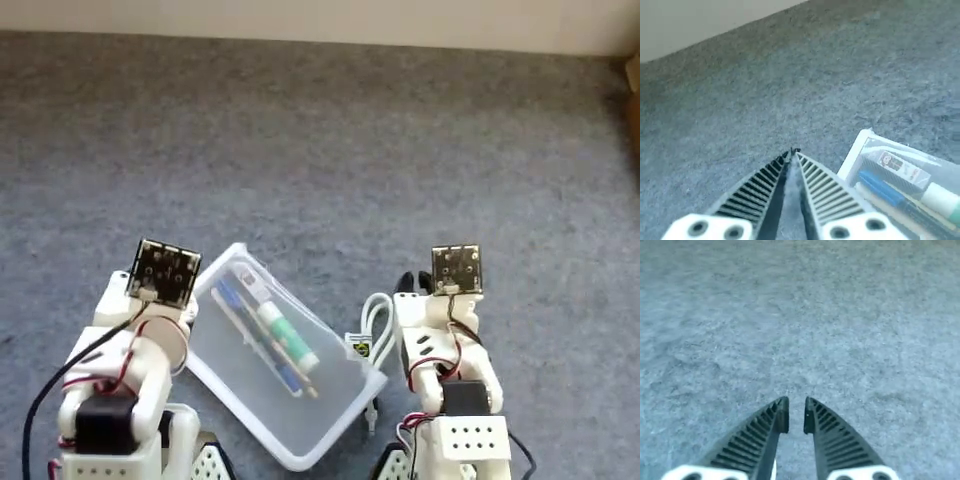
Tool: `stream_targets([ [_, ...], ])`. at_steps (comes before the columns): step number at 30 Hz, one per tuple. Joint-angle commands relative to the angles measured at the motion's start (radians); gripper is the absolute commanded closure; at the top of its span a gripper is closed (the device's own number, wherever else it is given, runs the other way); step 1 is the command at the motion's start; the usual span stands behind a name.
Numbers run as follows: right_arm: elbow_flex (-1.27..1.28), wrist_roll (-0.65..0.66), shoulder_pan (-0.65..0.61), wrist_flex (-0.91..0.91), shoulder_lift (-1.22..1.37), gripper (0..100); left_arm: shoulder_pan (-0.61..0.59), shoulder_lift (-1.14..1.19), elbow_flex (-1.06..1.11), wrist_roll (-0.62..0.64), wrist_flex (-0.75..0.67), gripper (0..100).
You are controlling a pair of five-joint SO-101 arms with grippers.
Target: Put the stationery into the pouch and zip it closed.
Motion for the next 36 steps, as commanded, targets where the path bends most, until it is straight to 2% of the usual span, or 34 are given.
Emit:
stream_targets([
  [1,0.022,-0.003,0.031,-0.025,-0.018,95.0,-0.065,-0.002,0.11,0.009,-0.121,99],
  [9,0.108,-0.002,0.064,-0.024,-0.016,94.9,-0.151,-0.002,0.355,0.008,-0.325,99],
  [13,0.116,-0.002,0.087,-0.021,-0.016,94.9,-0.177,-0.002,0.375,0.008,-0.359,99],
  [19,0.116,-0.002,0.114,0.015,-0.012,94.9,-0.171,-0.002,0.404,0.008,-0.359,99],
  [26,0.116,-0.002,0.111,0.18,-0.016,94.9,-0.062,-0.002,0.476,0.005,-0.399,99],
  [30,0.116,-0.002,0.113,0.222,-0.016,94.9,-0.065,-0.002,0.476,0.005,-0.356,99],
  [36,0.116,-0.002,0.114,0.239,-0.018,94.9,-0.064,-0.002,0.476,0.008,-0.204,99],
])
